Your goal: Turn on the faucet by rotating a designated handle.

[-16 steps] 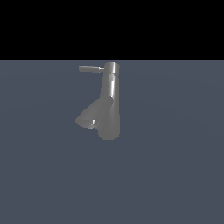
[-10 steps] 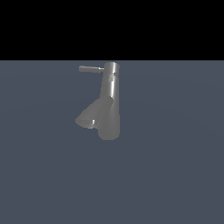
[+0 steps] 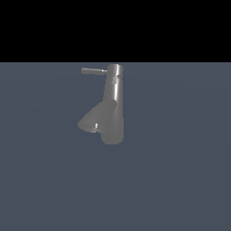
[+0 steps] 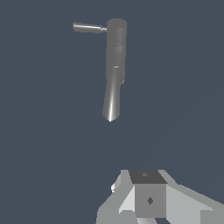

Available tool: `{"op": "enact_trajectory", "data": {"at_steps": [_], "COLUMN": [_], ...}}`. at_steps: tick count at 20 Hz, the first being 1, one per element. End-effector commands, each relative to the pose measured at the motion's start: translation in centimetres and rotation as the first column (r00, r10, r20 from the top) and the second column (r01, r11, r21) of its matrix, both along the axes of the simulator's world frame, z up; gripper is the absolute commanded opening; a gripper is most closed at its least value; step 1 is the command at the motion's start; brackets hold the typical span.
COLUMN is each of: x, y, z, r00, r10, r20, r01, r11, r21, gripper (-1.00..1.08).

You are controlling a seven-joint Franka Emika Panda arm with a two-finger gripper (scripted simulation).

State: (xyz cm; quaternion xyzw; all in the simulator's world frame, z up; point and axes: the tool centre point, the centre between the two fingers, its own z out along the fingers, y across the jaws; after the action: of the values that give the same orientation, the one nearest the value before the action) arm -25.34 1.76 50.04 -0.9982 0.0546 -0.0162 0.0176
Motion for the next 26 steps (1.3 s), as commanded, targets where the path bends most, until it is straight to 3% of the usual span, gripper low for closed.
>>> {"op": "enact_trajectory", "data": {"at_steps": [1, 6, 12, 26], "x": [0.2, 1.0, 2.3, 7.3], "y": [0.5, 1.8, 3.8, 9.1], "z": [0.9, 3.0, 5.0, 6.5], "r00": [0.999, 0.985, 0.948, 0.811], "r10": [-0.045, -0.156, -0.287, -0.537], "r20": [0.023, 0.078, 0.139, 0.233], "r01": [0.045, 0.157, 0.29, 0.549], "r11": [0.999, 0.988, 0.957, 0.835], "r21": [-0.003, -0.007, -0.005, 0.016], "gripper": [-1.0, -1.0, -1.0, -1.0]}}
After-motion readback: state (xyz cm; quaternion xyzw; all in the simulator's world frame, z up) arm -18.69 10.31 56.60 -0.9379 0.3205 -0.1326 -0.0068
